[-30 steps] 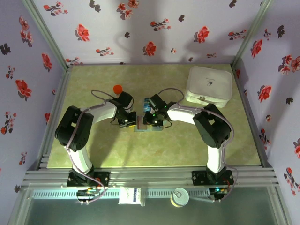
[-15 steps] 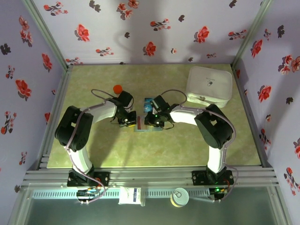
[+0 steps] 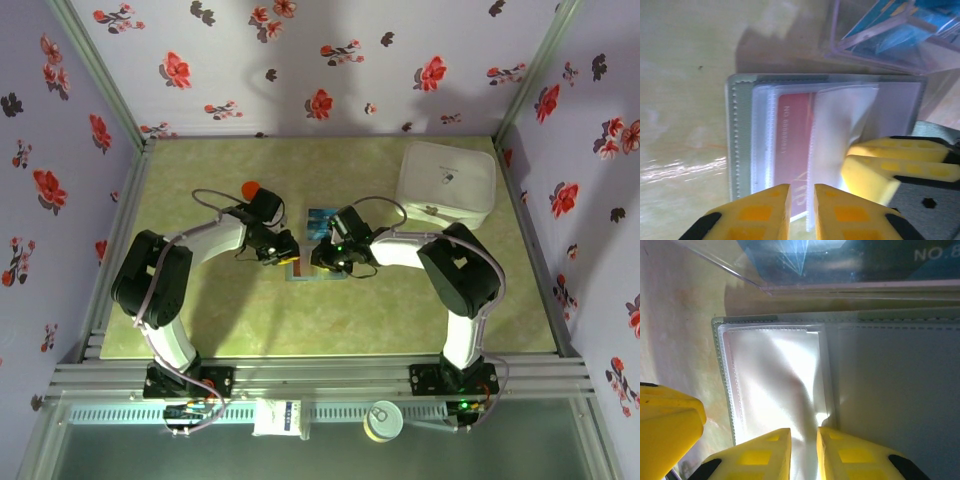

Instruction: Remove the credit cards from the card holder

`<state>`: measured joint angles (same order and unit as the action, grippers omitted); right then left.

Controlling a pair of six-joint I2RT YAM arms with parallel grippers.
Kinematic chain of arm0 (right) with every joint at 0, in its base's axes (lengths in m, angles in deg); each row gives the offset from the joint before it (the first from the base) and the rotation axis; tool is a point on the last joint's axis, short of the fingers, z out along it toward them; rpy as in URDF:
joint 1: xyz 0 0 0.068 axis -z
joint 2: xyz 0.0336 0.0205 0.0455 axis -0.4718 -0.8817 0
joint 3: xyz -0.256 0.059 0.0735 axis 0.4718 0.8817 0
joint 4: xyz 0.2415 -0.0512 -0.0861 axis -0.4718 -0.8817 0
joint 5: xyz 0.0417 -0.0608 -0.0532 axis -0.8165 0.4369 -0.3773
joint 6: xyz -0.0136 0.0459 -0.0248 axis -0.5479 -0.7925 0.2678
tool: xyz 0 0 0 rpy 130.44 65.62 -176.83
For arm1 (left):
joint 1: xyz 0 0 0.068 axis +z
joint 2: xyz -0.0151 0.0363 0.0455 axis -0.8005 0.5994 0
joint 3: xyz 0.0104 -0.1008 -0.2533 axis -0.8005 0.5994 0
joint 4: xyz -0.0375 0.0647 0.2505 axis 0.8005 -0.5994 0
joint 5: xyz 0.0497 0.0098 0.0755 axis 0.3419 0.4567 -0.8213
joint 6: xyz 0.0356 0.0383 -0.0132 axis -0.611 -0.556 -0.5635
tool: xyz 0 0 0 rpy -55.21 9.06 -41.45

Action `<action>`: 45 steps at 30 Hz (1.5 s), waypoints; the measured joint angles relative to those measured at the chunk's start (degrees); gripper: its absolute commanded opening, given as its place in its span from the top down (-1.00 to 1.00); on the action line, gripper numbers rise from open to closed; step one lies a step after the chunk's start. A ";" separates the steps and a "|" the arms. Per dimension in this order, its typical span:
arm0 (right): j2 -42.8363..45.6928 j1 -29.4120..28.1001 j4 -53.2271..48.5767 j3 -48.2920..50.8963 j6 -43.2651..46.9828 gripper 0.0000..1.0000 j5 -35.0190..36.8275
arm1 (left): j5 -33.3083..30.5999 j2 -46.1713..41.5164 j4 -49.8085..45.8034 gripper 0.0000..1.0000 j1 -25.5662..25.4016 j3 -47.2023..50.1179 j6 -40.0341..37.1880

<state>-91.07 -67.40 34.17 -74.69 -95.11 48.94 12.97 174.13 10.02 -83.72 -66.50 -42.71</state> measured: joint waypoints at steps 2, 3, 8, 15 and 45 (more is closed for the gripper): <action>0.00 0.00 0.17 0.11 -0.02 0.55 -0.02 | 0.81 0.02 0.96 0.56 -0.09 0.00 0.68; 0.02 0.00 0.20 0.15 -0.02 0.55 -0.02 | 1.09 0.04 1.22 0.55 -0.11 0.00 0.85; 0.11 0.00 0.42 0.28 -0.02 0.55 -0.02 | 2.03 1.18 2.14 0.52 -0.20 0.00 1.36; 0.11 0.00 0.85 0.52 -0.02 0.55 -0.07 | 2.99 3.39 3.13 0.52 -0.31 0.02 1.97; 4.52 0.26 1.36 2.95 -1.40 0.51 0.50 | 4.28 4.59 4.11 0.76 -0.98 -0.33 2.64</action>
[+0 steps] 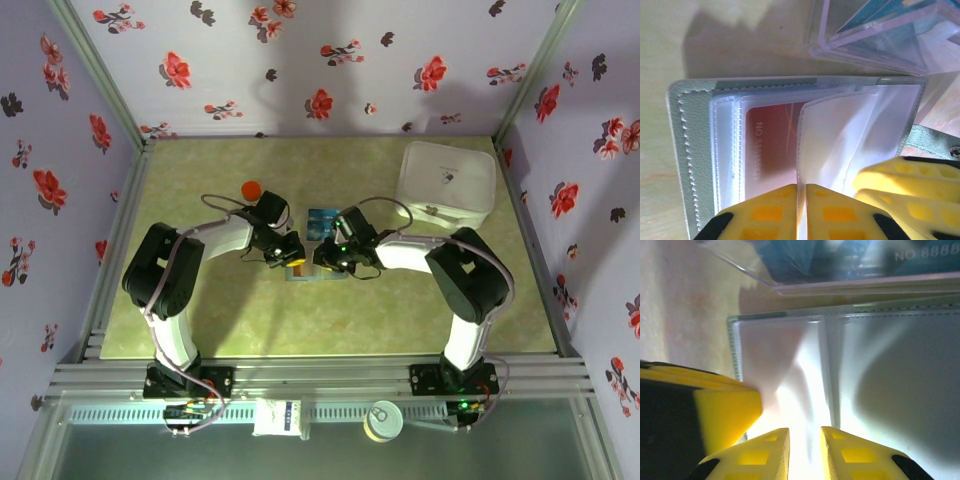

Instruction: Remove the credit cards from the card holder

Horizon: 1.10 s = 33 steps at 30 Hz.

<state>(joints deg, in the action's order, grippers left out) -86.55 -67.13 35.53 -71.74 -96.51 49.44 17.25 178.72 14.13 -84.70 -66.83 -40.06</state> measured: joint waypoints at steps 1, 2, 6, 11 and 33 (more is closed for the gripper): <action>1.22 0.02 -0.07 0.13 0.02 0.51 0.46 | 0.00 0.00 -0.20 0.75 -0.13 -0.31 0.00; 2.21 0.07 -0.11 0.20 0.04 0.51 0.74 | 0.00 0.00 -0.39 0.74 -0.28 -0.68 0.00; 6.32 0.68 -0.13 1.03 0.07 0.51 2.27 | 0.00 0.00 -0.66 0.72 -0.94 -2.08 0.00; 10.58 2.05 -0.37 3.80 0.07 0.50 4.28 | 0.00 0.00 -1.11 0.70 -1.90 -3.80 0.00; 21.97 5.64 -4.94 11.06 0.57 0.45 8.37 | 0.42 7.65 -2.14 0.48 -8.04 -13.62 1.31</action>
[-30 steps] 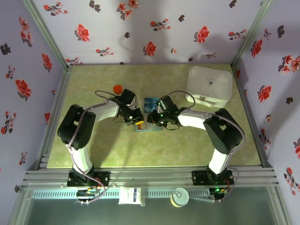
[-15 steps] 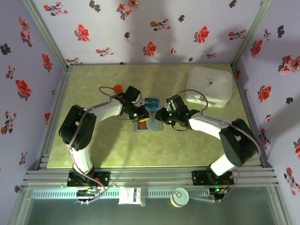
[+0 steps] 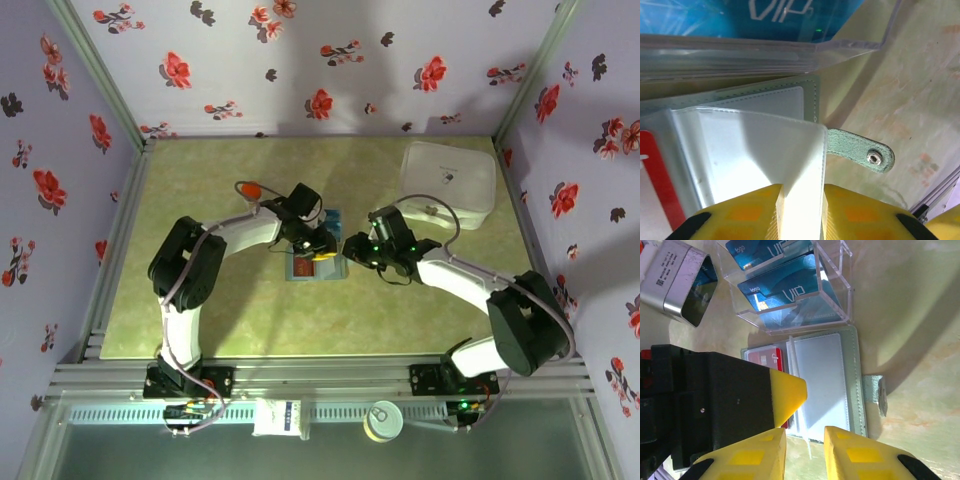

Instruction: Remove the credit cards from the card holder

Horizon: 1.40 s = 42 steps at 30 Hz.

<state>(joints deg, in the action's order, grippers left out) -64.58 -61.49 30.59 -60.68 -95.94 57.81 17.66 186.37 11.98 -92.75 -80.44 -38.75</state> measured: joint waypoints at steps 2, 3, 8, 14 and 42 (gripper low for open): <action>0.52 0.00 -0.70 0.13 0.00 0.45 0.07 | 0.04 0.13 0.00 0.47 -0.09 -0.20 0.00; 0.63 0.00 -0.90 0.13 0.00 0.45 0.20 | 0.09 0.20 -0.02 0.45 -0.09 -0.31 0.00; 0.94 0.00 -1.22 0.13 -0.02 0.44 0.26 | 0.46 0.57 -0.20 0.39 -0.09 -1.01 -0.02; 0.94 0.00 -1.53 0.13 -0.02 0.44 0.26 | 0.66 0.66 -0.37 0.36 -0.09 -1.84 -0.04; -14.19 -6.49 -0.81 -10.58 -0.68 0.46 -1.57 | 0.57 -11.54 2.75 0.38 7.91 14.53 -0.28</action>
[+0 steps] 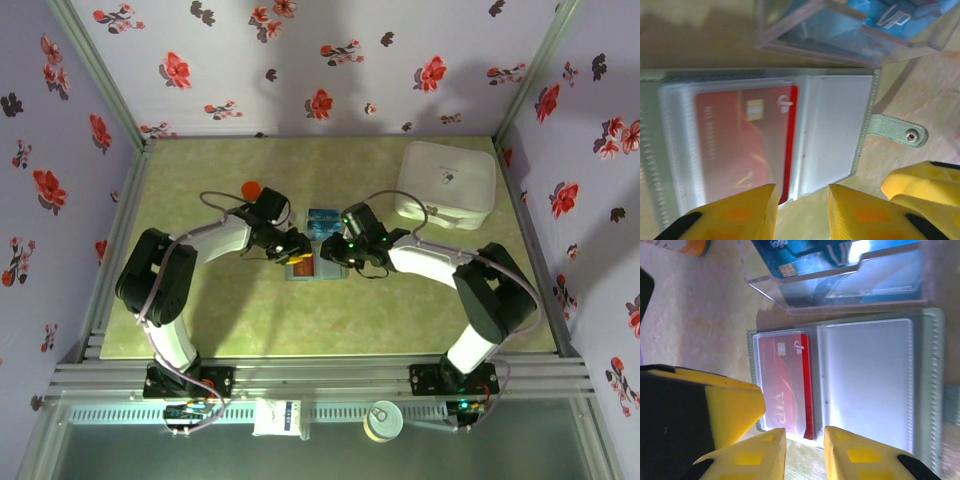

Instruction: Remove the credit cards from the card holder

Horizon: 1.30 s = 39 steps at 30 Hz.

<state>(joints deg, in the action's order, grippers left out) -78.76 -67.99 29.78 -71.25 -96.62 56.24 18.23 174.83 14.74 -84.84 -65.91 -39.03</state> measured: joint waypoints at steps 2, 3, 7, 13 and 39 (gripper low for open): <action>-2.19 -0.57 0.02 -1.70 0.00 0.46 -0.44 | 0.00 -1.38 0.35 0.39 0.98 2.05 0.00; -2.97 -0.74 0.00 -2.27 0.00 0.46 -0.68 | 0.00 -1.84 0.39 0.39 1.36 2.75 0.00; -6.32 -1.11 -0.02 -4.85 0.00 0.46 -1.75 | -0.02 -3.32 0.72 0.41 2.82 4.90 0.00; -9.68 -1.11 -0.24 -7.89 0.11 0.47 -3.04 | -0.15 -3.67 1.29 0.58 3.34 5.29 -0.07; -15.39 -1.11 -2.01 -11.58 0.68 0.48 -4.50 | -1.53 2.12 -0.11 0.91 3.98 2.64 -3.72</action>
<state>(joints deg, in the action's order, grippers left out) -94.15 -69.10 27.77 -82.84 -95.94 51.74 16.70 176.95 14.63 -80.86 -63.27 -42.75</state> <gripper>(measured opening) 0.264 0.053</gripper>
